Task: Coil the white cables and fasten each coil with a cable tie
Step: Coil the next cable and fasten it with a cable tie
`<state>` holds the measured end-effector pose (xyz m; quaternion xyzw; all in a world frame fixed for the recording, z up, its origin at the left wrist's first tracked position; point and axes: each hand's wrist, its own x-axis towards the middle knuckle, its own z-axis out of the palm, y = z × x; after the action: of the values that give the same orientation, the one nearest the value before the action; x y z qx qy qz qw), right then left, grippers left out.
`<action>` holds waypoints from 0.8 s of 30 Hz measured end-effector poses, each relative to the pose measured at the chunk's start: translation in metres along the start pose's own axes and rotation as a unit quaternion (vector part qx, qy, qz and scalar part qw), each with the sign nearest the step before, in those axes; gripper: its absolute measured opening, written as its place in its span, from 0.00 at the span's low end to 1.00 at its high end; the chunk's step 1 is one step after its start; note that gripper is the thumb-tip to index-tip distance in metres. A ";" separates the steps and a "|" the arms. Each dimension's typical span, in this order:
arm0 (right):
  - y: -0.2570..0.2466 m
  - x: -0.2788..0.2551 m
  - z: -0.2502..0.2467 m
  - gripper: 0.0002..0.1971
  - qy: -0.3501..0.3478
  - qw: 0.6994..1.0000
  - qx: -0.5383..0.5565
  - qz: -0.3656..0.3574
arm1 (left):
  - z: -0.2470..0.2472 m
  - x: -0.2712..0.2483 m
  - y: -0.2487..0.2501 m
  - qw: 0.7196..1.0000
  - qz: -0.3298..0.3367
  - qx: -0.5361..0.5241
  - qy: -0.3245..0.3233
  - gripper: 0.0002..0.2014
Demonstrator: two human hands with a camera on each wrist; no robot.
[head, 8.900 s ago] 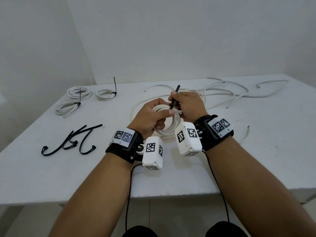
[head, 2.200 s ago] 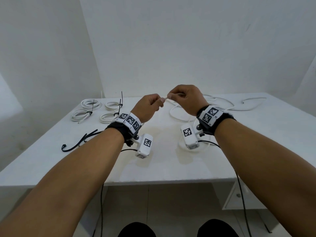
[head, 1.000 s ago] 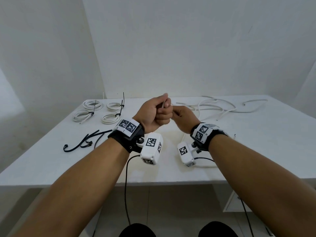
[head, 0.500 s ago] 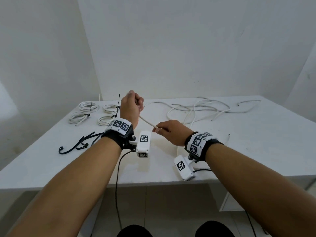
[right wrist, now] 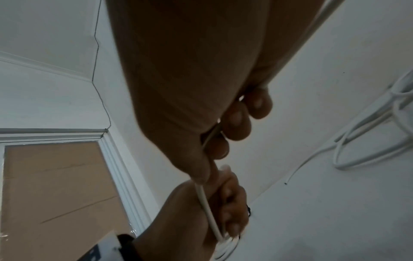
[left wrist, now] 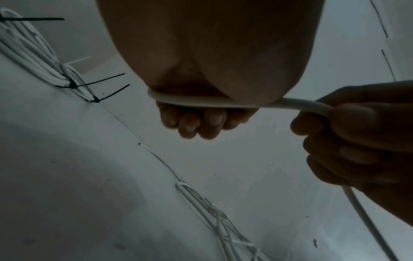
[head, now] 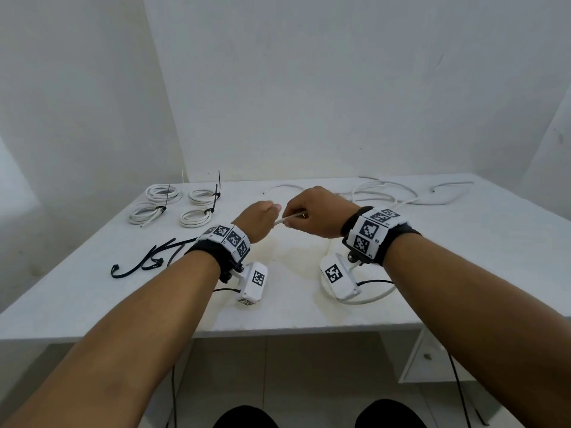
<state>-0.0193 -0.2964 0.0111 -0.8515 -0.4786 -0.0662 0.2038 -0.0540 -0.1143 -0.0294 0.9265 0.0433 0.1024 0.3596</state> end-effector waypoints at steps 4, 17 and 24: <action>0.010 -0.001 -0.011 0.05 0.029 0.998 0.054 -0.027 | 0.006 -0.011 0.008 0.973 -0.050 -0.193 -0.118 0.20; 0.057 -0.004 0.006 0.14 0.118 0.954 0.263 0.081 | -0.018 -0.037 0.050 0.803 0.058 -0.559 -0.197 0.25; 0.066 -0.005 0.022 0.19 0.121 0.961 0.169 0.184 | -0.029 -0.032 0.068 0.787 0.112 -0.589 -0.144 0.21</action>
<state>0.0315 -0.3218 -0.0292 -0.8636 -0.2894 -0.0482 0.4100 -0.0914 -0.1508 0.0324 0.5372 -0.1819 0.0130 0.8235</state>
